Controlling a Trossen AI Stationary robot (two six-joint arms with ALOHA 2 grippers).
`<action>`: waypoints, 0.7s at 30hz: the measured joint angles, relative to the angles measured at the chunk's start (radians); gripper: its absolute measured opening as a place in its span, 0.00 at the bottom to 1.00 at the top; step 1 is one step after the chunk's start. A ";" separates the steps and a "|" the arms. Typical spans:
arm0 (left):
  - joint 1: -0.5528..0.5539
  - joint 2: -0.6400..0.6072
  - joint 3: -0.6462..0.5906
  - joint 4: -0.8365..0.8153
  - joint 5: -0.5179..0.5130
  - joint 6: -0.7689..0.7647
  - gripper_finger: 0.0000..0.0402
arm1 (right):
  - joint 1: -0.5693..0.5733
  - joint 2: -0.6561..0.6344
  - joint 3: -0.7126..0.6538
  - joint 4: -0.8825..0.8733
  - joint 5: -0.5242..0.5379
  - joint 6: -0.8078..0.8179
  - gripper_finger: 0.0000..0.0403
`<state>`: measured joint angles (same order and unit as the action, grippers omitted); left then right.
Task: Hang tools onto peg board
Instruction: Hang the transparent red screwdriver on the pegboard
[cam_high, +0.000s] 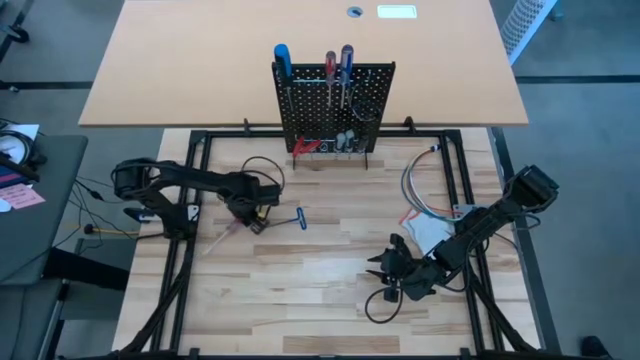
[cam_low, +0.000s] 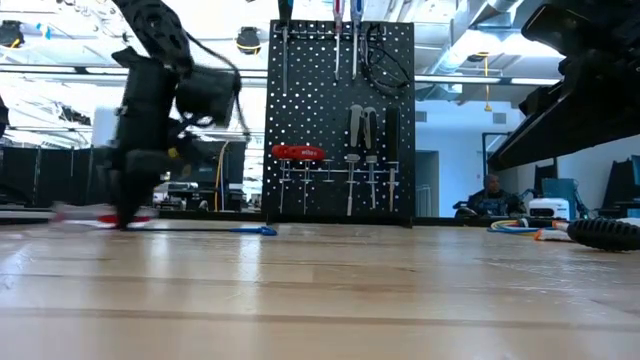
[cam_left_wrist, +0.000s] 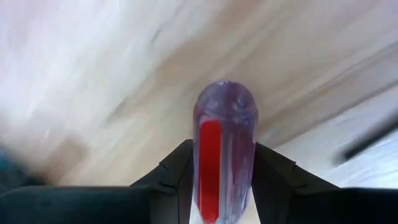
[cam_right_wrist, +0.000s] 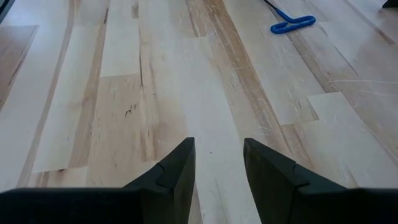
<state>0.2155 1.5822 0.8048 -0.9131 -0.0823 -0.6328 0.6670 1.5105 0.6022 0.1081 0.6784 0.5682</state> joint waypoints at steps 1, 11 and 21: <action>-0.007 -0.015 0.001 0.040 -0.007 0.000 0.28 | 0.000 0.000 0.000 0.000 0.000 0.000 0.35; -0.136 -0.279 -0.002 0.511 -0.054 0.017 0.28 | 0.000 0.000 0.000 0.001 -0.002 0.000 0.35; -0.313 -0.404 -0.002 0.925 -0.283 0.260 0.28 | -0.038 0.000 0.000 0.108 0.002 -0.055 0.35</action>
<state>-0.0974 1.1782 0.8032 0.0118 -0.3649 -0.3731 0.6287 1.5108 0.6022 0.2164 0.6800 0.5129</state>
